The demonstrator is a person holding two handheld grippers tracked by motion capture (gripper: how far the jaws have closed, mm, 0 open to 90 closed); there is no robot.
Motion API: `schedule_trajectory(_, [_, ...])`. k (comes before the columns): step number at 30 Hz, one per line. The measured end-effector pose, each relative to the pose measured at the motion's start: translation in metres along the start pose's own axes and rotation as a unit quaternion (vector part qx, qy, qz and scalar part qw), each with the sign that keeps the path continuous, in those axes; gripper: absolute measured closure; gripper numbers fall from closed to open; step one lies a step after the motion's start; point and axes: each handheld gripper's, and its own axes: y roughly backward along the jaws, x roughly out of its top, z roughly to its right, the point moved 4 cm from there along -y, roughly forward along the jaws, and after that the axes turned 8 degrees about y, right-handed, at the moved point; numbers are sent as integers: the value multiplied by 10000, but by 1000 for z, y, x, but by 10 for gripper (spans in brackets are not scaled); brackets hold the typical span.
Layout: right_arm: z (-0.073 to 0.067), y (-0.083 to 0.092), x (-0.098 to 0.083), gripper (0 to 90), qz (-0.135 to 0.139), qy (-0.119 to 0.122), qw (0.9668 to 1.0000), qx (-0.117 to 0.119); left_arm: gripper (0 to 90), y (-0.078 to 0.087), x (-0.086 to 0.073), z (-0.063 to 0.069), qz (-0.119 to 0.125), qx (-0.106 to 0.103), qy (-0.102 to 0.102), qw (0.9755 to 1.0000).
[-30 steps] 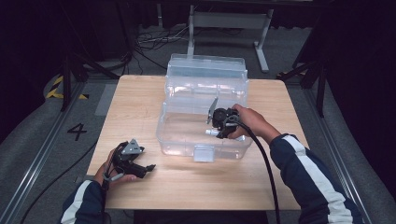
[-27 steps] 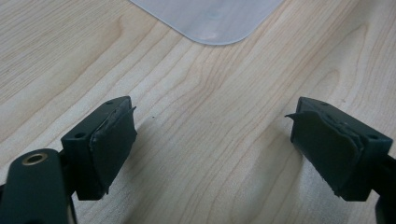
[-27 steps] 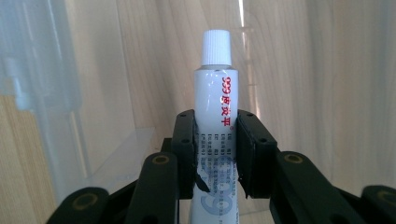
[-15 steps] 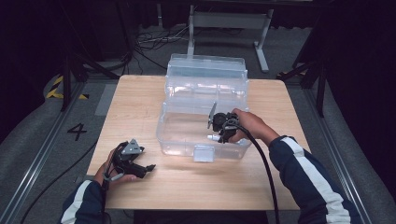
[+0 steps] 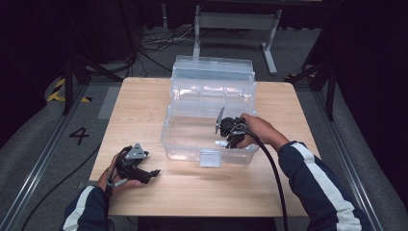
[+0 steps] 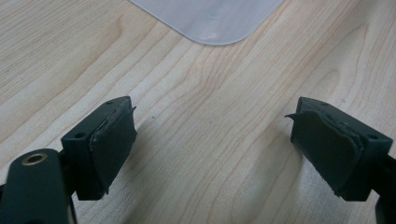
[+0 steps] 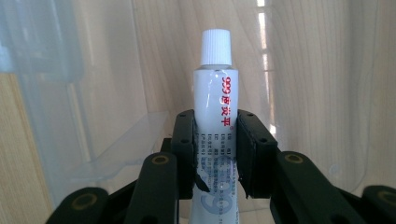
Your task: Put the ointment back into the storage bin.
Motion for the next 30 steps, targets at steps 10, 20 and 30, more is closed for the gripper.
schedule_trajectory(10, [0,6,-3,660,144,-107,9997,-180,142,0,0,0,-1,-3,-6,10000])
schedule_trajectory(20, [2,17,-18,603,571,-381,9967,-425,143,0,0,0,3,5,-2,10000])
schedule_trajectory(30, [-3,42,-44,566,1524,-798,9819,-787,144,0,1,0,-25,7,7,10000])
